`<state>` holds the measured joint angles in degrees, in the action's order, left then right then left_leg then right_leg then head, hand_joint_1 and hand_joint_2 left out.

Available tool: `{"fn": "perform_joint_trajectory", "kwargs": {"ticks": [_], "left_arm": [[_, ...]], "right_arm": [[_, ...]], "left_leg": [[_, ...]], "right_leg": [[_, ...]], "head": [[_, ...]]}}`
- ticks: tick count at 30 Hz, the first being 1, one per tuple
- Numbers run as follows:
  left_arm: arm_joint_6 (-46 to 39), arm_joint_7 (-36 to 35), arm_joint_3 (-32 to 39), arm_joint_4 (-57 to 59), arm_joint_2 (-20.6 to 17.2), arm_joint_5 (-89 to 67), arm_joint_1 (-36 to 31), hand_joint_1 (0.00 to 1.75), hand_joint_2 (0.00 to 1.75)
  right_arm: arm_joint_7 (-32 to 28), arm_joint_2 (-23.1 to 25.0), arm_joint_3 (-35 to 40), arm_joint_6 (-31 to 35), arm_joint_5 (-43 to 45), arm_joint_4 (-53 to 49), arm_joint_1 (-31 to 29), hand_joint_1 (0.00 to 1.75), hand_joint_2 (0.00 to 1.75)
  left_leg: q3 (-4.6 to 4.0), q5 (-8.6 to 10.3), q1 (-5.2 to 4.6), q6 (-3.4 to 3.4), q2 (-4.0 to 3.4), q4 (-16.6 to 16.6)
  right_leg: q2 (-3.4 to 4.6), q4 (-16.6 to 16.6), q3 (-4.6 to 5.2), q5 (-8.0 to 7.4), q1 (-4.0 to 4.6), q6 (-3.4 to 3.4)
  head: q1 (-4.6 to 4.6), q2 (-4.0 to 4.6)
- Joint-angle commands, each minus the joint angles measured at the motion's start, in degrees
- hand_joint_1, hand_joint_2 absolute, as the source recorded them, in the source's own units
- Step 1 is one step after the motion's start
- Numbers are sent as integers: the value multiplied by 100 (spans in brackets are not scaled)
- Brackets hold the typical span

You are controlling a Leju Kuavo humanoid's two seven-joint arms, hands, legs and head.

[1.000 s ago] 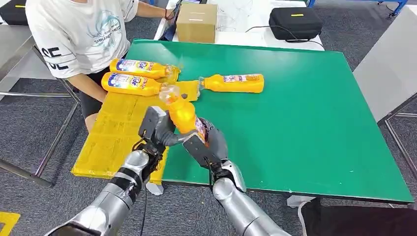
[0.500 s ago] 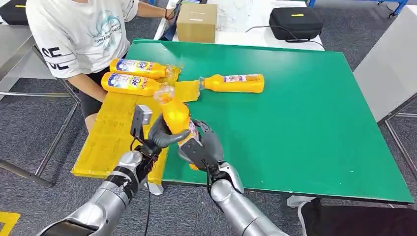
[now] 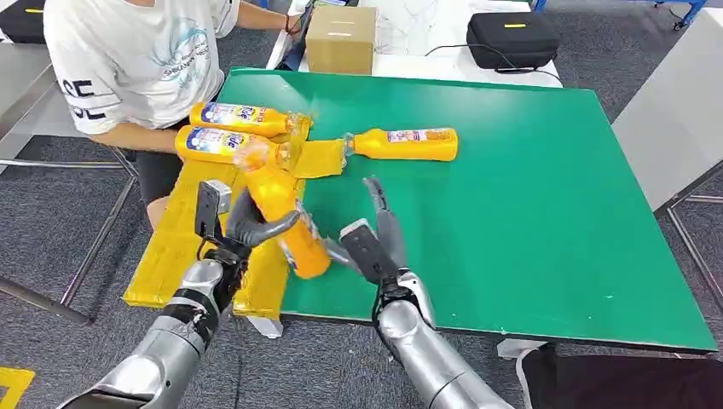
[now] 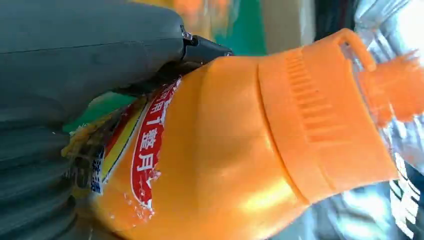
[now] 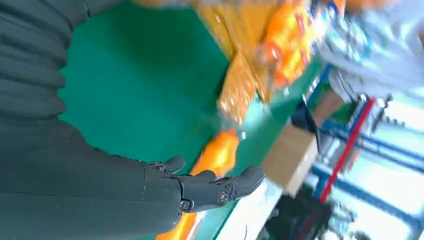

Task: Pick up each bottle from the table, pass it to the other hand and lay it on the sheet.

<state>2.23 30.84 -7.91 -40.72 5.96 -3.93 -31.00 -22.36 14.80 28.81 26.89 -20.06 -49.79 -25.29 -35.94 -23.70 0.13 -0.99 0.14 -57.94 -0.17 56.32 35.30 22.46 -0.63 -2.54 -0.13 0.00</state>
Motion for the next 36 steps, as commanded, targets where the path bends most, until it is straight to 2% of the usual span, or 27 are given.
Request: {"fn": "perform_joint_trajectory", "kwargs": {"ticks": [1, 3, 5, 8, 11, 13, 14, 17, 18, 21, 25, 26, 27, 32, 33, 36], "left_arm": [[-2326, -114, -661, 941, -710, -2885, -1096, 175, 175], [-2541, -68, -720, 1141, -739, -3261, -1152, 175, 175], [-2751, -272, -1088, 1436, -854, -4026, -1211, 175, 175], [-2733, -284, -1171, 1553, -867, -4213, -1211, 175, 175], [-2976, -609, -1604, 1782, -939, -5057, -1275, 175, 175], [-2752, -599, -1794, 1903, -955, -5327, -1321, 175, 175], [-2647, -701, -2112, 2001, -1028, -5742, -1373, 175, 175], [-2595, -674, -2177, 2049, -1063, -5811, -1379, 175, 175], [-2244, -482, -2255, 2152, -1066, -5827, -1419, 175, 175], [-1692, -470, -2591, 2342, -1093, -6111, -1428, 175, 175], [-1641, -616, -2663, 2423, -1053, -6183, -1349, 175, 175], [-1646, -692, -2626, 2460, -1010, -6151, -1303, 175, 175], [-1783, -863, -2647, 2448, -993, -6202, -1265, 122, 175], [-1794, -878, -2650, 2448, -977, -6206, -1251, 122, 175], [-1973, -948, -2607, 2416, -974, -6193, -1245, 0, 175], [-2346, -888, -2120, 2419, -883, -5771, -1170, 0, 175]], "right_arm": [[-90, -250, -575, -10, 156, -951, 139, 0, 175], [-107, -243, -603, -42, 196, -982, 158, 0, 175], [-134, -269, -592, -94, 220, -1009, 171, 0, 175], [-138, -283, -582, -136, 228, -1020, 174, 0, 175], [-171, -270, -610, -227, 276, -989, 186, 0, 175], [-197, -245, -613, -288, 289, -908, 136, 0, 175], [-225, -235, -609, -341, 299, -870, 104, 0, 175], [-228, -231, -606, -369, 302, -859, 75, 0, 175], [-239, -232, -603, -415, 309, -849, 59, 0, 175], [-253, -214, -568, -518, 308, -828, 13, 0, 175], [-260, -191, -523, -549, 299, -783, -25, 0, 175], [-264, -178, -510, -545, 298, -763, -33, 0, 175], [-266, -168, -492, -533, 289, -735, -44, 0, 175], [-266, -160, -489, -525, 288, -733, -41, 0, 175], [-268, -158, -486, -527, 297, -723, -41, 0, 175], [-280, -135, -405, -506, 302, -645, -61, 0, 175]], "left_leg": [[8, -5, 4, 6, 11, -7], [14, -7, 6, 6, 10, -7], [23, -9, 3, 6, 2, -4], [20, -4, 2, 6, 4, 2], [17, -4, 2, 6, 1, 3], [16, -5, 3, 7, 1, 0], [27, -10, 4, 9, 2, -2], [25, -9, 5, 10, -4, -3], [13, -4, 5, 8, -3, -2], [22, -10, 6, 9, -6, -7], [53, -20, 5, 13, -14, -2], [14, -6, 4, 7, -11, -3], [25, -11, 5, 9, -9, -3], [14, -3, 2, 6, -8, 2], [27, -10, 3, 8, -8, -1], [25, -7, 3, 8, -6, -1]], "right_leg": [[-12, 8, -11, 9, 5, 8], [-11, 8, -17, 11, 6, 9], [-3, 7, -23, 12, 3, 9], [-3, 0, -21, 8, 1, 6], [-1, -1, -18, 7, 1, 6], [-1, 1, -17, 8, 3, 6], [-4, 4, -28, 15, 4, 9], [2, 3, -25, 11, 5, 10], [2, 1, -14, 5, 5, 7], [4, 7, -22, 11, 6, 10], [12, 6, -48, 20, 5, 15], [12, 2, -13, 4, 4, 7], [10, 5, -24, 11, 5, 9], [7, 0, -14, 4, 1, 5], [7, 3, -27, 10, 2, 8], [5, 2, -26, 8, 3, 9]], "head": [[2, 0], [2, 0], [0, 0], [0, 0], [2, 0], [0, 0], [2, 0], [2, 0], [0, 0], [2, 0], [2, 0], [0, 0], [0, 0], [0, 0], [2, 0], [0, 0]]}}
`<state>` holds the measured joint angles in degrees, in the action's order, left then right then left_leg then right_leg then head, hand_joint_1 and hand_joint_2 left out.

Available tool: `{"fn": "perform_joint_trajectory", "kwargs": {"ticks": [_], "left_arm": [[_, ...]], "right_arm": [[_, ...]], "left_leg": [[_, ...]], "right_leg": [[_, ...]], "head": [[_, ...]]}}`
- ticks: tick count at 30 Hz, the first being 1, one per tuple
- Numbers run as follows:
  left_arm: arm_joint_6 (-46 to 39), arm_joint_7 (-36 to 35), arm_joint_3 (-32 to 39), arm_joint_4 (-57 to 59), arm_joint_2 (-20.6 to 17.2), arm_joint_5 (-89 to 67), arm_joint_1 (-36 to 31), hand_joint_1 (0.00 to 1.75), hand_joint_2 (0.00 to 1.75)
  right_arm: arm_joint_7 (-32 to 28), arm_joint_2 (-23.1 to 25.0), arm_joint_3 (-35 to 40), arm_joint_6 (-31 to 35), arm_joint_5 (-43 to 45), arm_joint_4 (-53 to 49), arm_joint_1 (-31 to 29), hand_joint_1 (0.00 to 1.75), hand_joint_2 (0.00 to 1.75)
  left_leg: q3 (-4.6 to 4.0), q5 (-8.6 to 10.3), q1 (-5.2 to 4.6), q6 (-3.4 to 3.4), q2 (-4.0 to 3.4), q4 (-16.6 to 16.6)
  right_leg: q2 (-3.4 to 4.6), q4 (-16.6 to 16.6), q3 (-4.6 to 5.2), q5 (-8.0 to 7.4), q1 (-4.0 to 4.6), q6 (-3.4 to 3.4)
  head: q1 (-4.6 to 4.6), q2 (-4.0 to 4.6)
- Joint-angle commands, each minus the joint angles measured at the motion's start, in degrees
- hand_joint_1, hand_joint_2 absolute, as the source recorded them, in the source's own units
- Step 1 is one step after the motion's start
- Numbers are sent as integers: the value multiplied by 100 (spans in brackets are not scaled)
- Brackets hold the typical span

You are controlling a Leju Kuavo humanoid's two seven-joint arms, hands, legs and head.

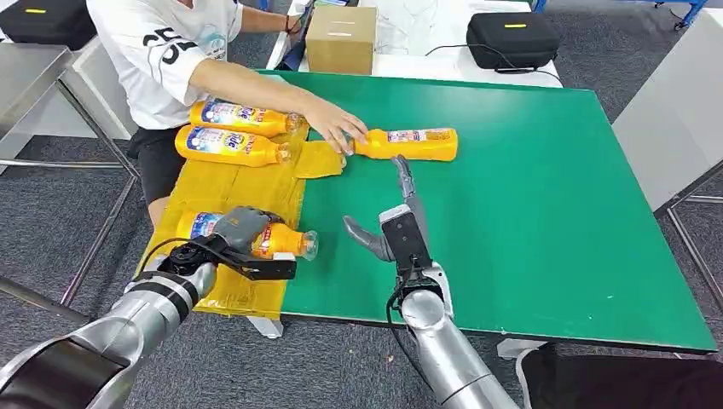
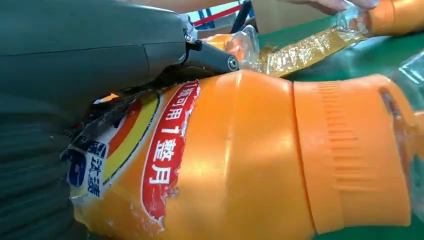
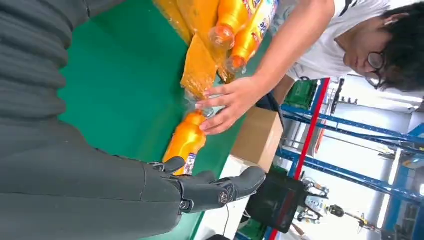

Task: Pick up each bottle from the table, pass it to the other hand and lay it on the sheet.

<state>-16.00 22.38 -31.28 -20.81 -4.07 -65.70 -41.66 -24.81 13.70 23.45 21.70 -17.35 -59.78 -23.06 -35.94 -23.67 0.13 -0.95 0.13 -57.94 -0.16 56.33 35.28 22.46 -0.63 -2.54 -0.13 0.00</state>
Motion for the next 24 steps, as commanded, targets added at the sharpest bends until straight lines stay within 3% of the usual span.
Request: {"fn": "perform_joint_trajectory", "kwargs": {"ticks": [1, 9, 15, 18, 20, 22, 24], "left_arm": [[-563, -14, 304, 442, 147, 478, -111, 0, 175], [-965, 59, 709, 407, 229, 658, -59, 0, 175], [-1299, 1451, 2102, -122, 376, 2132, 419, 0, 175], [-1299, 1486, 2166, -175, 401, 2191, 460, 0, 175], [-1116, 1762, 2512, -478, 488, 2696, 630, 0, 175], [-615, 1762, 2613, -1634, 566, 3887, 1154, 0, 175], [-647, 1762, 2590, -1697, 582, 3896, 1235, 0, 175]], "right_arm": [[-39, -13, 155, 23, 28, 395, -301, 0, 175], [-20, -27, 261, 4, 93, 537, -386, 0, 175], [72, -134, 238, 135, 21, 539, -319, 0, 175], [70, -147, 238, 134, 12, 528, -297, 0, 175], [113, -174, 215, 179, -45, 479, -245, 0, 175], [171, -260, 189, 331, -189, 317, -103, 0, 175], [168, -303, 178, 319, -185, 269, -50, 0, 175]], "left_leg": [[14, -4, 1, 3, -5, 1], [28, -11, 2, 3, -7, 0], [28, -8, 1, 1, -6, 5], [31, -9, 2, 2, -1, 4], [14, -2, 0, 1, 1, 3], [9, 1, 0, 0, 2, 4], [26, -6, 2, 1, 8, 7]], "right_leg": [[6, -1, -12, 3, 2, 5], [7, 2, -27, 12, 3, 8], [6, -4, -28, 8, 1, 5], [1, -3, -31, 11, 2, 6], [-2, -3, -14, 5, 0, 4], [-3, -4, -9, 2, 0, 3], [-9, -10, -29, 11, 2, 5]], "head": [[0, 0], [2, 0], [2, 0], [2, 0], [2, 0], [2, 0], [0, 0]]}}
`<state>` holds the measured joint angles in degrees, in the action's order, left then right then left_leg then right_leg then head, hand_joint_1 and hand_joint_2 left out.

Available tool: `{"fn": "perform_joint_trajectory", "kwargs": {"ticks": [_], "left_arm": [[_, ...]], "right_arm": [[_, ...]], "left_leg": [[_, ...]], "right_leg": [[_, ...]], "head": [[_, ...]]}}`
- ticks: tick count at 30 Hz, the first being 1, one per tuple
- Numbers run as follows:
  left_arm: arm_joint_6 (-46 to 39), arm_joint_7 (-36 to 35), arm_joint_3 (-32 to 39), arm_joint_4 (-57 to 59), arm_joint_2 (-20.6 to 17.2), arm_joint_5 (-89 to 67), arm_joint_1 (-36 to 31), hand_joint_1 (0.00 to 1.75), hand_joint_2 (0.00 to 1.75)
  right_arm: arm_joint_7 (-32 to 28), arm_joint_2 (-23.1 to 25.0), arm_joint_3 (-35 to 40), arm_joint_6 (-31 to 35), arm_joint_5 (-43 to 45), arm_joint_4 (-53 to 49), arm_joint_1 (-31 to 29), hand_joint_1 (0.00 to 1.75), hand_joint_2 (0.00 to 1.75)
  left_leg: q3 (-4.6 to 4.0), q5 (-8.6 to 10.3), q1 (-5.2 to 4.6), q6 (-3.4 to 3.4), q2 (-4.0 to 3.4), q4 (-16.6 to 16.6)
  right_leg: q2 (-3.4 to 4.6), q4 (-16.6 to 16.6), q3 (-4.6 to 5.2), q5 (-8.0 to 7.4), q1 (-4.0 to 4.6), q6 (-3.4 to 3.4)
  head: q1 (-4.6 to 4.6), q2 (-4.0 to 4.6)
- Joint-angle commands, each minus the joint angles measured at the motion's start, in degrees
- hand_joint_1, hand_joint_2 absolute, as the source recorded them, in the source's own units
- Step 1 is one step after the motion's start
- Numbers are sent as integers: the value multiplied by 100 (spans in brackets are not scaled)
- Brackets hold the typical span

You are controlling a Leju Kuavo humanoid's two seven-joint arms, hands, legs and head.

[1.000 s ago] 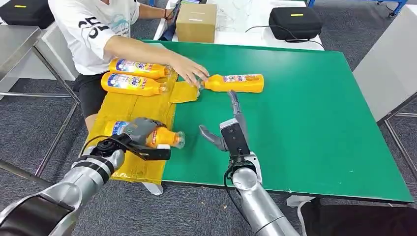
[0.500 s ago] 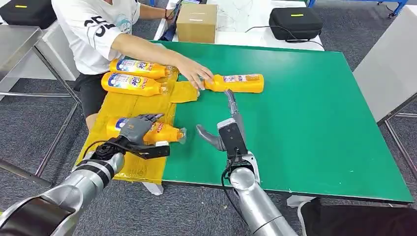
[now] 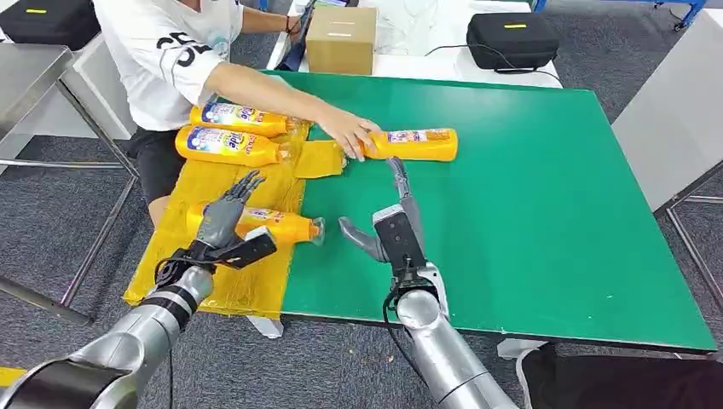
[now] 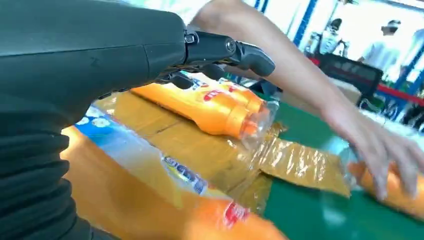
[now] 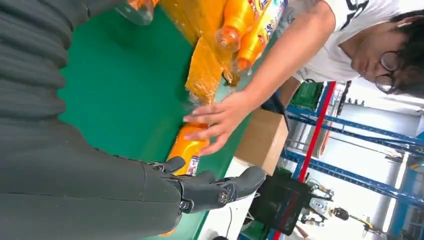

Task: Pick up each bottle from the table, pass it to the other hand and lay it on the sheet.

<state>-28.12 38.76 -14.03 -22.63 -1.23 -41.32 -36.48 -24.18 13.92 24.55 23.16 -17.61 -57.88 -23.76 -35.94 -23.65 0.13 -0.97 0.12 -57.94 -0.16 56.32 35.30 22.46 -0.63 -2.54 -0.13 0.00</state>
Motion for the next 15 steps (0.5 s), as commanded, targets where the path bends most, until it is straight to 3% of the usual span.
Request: {"fn": "perform_joint_trajectory", "kwargs": {"ticks": [1, 3, 4, 11, 12, 15], "left_arm": [[565, 124, 865, -1514, 298, 1458, 717, 0, 175], [565, 124, 865, -1514, 298, 1458, 717, 0, 175], [996, 124, 957, -2049, 340, 2106, 920, 0, 175], [2505, 99, 1343, -2631, 802, 3302, 1420, 0, 175], [2771, -21, 1367, -2683, 892, 3415, 1469, 0, 175], [3096, -165, 1349, -2659, 1026, 3598, 1471, 0, 175]], "right_arm": [[105, -325, 69, 173, -159, 79, 20, 0, 175], [105, -325, 69, 173, -159, 79, 20, 0, 175], [181, -364, 76, 245, -279, -61, 106, 0, 0], [618, -624, -54, 512, -1034, -568, 598, 0, 0], [677, -648, -121, 553, -1180, -670, 696, 0, 175], [811, -702, -220, 549, -1427, -751, 792, 0, 175]], "left_leg": [[18, -5, 1, 2, 6, 5], [26, -12, 3, 3, 4, 3], [13, -5, -1, 2, 2, 3], [45, -19, 2, 2, 24, 5], [37, -15, 1, 1, 23, 7], [29, -13, 1, 1, 20, 4]], "right_leg": [[-6, -6, -20, 7, 1, 4], [-4, -7, -29, 12, 4, 5], [-3, -3, -14, 6, 0, 3], [-25, -10, -54, 26, 3, 6], [-24, -11, -45, 21, 2, 4], [-20, -10, -37, 17, 2, 4]], "head": [[2, 0], [0, 0], [2, 0], [0, 0], [0, 0], [2, 0]]}}
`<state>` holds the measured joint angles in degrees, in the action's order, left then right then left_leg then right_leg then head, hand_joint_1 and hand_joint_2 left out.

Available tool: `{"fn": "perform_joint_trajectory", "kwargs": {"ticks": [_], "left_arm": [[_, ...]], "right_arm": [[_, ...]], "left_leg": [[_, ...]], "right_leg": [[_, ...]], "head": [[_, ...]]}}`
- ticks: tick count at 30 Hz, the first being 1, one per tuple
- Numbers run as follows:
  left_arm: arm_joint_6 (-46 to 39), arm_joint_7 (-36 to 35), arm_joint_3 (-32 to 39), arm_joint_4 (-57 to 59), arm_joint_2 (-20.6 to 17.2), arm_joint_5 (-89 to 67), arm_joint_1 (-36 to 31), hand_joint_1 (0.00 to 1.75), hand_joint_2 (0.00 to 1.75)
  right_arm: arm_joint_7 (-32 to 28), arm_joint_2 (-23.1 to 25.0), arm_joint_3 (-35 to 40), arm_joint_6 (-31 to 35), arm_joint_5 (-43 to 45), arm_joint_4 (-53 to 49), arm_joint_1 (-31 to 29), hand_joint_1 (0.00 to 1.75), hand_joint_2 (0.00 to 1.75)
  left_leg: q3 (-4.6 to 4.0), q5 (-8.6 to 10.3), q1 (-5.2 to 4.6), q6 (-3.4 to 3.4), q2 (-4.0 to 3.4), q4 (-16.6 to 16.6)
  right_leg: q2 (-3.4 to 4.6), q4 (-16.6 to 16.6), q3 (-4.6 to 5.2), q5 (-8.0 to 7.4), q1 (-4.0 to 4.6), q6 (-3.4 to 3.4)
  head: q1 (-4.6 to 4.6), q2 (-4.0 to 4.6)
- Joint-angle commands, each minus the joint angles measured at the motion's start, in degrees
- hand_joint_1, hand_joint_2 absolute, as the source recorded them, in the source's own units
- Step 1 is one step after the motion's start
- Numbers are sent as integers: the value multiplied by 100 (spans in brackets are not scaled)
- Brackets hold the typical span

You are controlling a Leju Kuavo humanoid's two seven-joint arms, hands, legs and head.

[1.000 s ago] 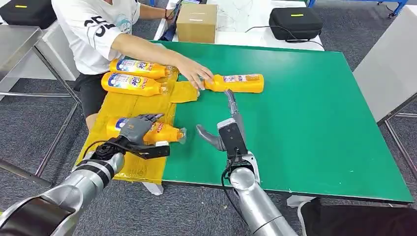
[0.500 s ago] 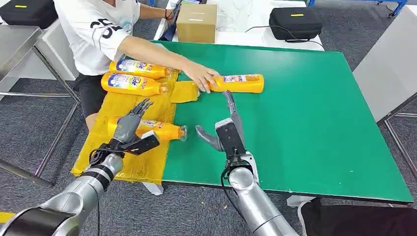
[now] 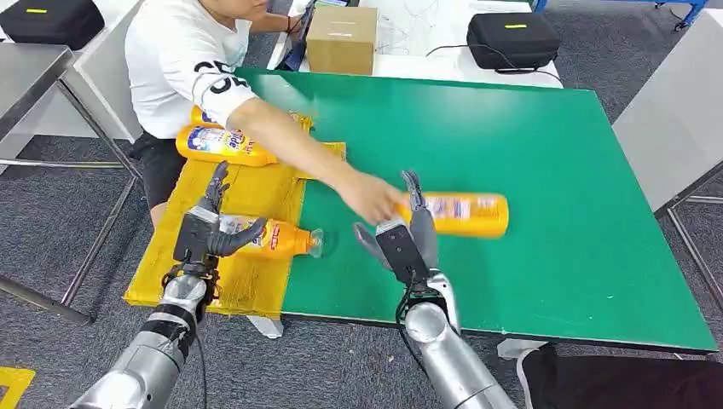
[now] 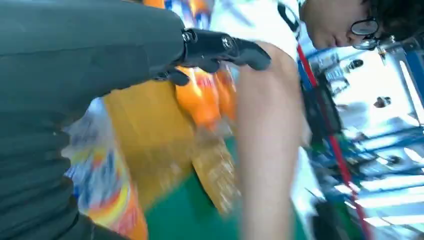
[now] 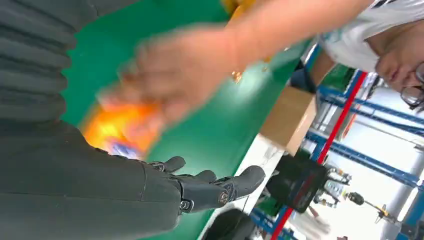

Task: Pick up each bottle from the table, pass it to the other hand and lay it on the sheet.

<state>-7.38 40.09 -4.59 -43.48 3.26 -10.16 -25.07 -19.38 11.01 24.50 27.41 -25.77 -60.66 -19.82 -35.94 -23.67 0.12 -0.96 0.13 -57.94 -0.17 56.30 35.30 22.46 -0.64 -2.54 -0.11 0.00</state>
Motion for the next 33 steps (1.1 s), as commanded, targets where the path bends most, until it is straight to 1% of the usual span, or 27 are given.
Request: {"fn": "perform_joint_trajectory", "kwargs": {"ticks": [1, 2, 5, 7, 9, 10, 11, 12, 16, 17, 18, 19, 20, 22, 24, 25, 27, 30, 32, 33], "left_arm": [[1168, -368, 433, -605, 630, 631, 344, 0, 175], [1163, -427, 416, -655, 647, 676, 377, 0, 175], [1163, -427, 412, -656, 655, 676, 378, 0, 175], [1162, -429, 417, -657, 644, 678, 380, 0, 175], [1166, -437, 425, -662, 633, 686, 377, 0, 175], [1216, -450, 445, -695, 648, 753, 393, 0, 175], [1194, -453, 435, -728, 656, 754, 417, 0, 175], [1187, -493, 425, -734, 667, 757, 435, 0, 175], [1342, -562, 420, -786, 655, 885, 521, 0, 175], [1350, -578, 415, -794, 655, 888, 529, 0, 175], [1375, -600, 407, -789, 646, 892, 528, 0, 175], [1376, -608, 412, -791, 647, 892, 533, 0, 175], [1406, -611, 412, -792, 641, 903, 527, 0, 175], [1471, -641, 433, -772, 636, 937, 498, 0, 175], [1497, -654, 467, -751, 639, 965, 483, 0, 175], [1512, -646, 473, -750, 642, 958, 481, 0, 175], [1531, -648, 497, -740, 644, 967, 479, 0, 175], [1564, -655, 550, -731, 640, 1010, 488, 0, 175], [1564, -655, 550, -731, 640, 1010, 488, 0, 175], [1564, -655, 550, -731, 640, 1010, 488, 0, 175]], "right_arm": [[425, -447, -236, 179, -796, -490, 436, 0, 175], [458, -455, -297, 186, -904, -529, 481, 0, 175], [457, -462, -301, 184, -902, -525, 492, 0, 175], [457, -459, -300, 184, -903, -529, 490, 0, 175], [458, -451, -297, 185, -911, -534, 486, 0, 175], [585, -464, -300, 184, -1061, -502, 482, 0, 175], [734, -496, -315, 211, -1288, -478, 504, 0, 175], [874, -555, -335, 254, -1489, -439, 540, 0, 175], [1339, -828, -522, 50, -1892, -136, 649, 0, 175], [1447, -887, -574, -12, -2033, -78, 675, 0, 175], [1488, -912, -630, -50, -2103, -11, 680, 0, 175], [1622, -973, -668, -167, -2278, 99, 680, 0, 175], [1651, -996, -686, -180, -2308, 120, 690, 0, 175], [1781, -1060, -751, -308, -2524, 193, 717, 0, 175], [1860, -1104, -793, -414, -2685, 207, 738, 0, 175], [1936, -1142, -824, -511, -2796, 204, 762, 0, 175], [2030, -1198, -866, -546, -2950, 219, 791, 0, 175], [2099, -1295, -912, -602, -3085, 230, 810, 0, 175], [2099, -1295, -912, -602, -3085, 230, 810, 0, 175], [2099, -1295, -912, -602, -3085, 230, 810, 0, 175]], "left_leg": [[34, -15, 1, 2, 21, 2], [24, -10, 2, 1, 21, 2], [32, -17, 1, 3, 13, 0], [15, -9, 0, 2, 8, 2], [17, -10, 0, 3, 7, 1], [32, -17, 1, 5, 7, 1], [21, -11, 0, 3, 5, 3], [29, -16, 2, 4, 9, 0], [21, -6, 2, 1, 12, 7], [40, -15, 3, 2, 16, 7], [29, -10, 2, 1, 13, 8], [43, -16, 3, 1, 16, 8], [28, -11, 1, 0, 11, 6], [35, -16, 1, 1, 9, 5], [18, -9, 0, 1, 11, 5], [32, -14, -1, 3, 11, 6], [15, -8, -1, 1, 10, 5], [32, -16, 0, 3, 10, 4], [16, -9, -1, 0, 8, 5], [33, -16, 0, 2, 8, 5]], "right_leg": [[-21, -5, -42, 20, 2, 5], [-21, -6, -33, 15, 3, 4], [-12, -3, -38, 18, 2, 7], [-5, -2, -18, 9, 2, 6], [-4, -1, -20, 10, 2, 7], [-4, -2, -34, 16, 4, 10], [-2, -3, -22, 10, 2, 7], [-7, 0, -32, 17, 4, 9], [-10, -10, -26, 8, 3, 3], [-15, -10, -47, 17, 4, 5], [-12, -11, -35, 11, 2, 3], [-16, -12, -51, 17, 4, 5], [-11, -10, -34, 11, 1, 3], [-8, -10, -43, 14, 3, 6], [-10, -9, -26, 8, 1, 5], [-10, -9, -39, 13, 2, 8], [-9, -7, -21, 7, 1, 5], [-8, -5, -37, 15, 3, 8], [-7, -7, -22, 8, 1, 4], [-7, -8, -38, 14, 3, 7]], "head": [[0, 0], [-2, 0], [-2, 0], [-2, 0], [-2, 0], [0, 0], [-2, 0], [-2, 0], [0, 0], [0, 0], [0, 0], [0, 0], [0, 0], [0, 0], [-2, 0], [0, 0], [0, 0], [0, 0], [0, 0], [2, 0]]}}
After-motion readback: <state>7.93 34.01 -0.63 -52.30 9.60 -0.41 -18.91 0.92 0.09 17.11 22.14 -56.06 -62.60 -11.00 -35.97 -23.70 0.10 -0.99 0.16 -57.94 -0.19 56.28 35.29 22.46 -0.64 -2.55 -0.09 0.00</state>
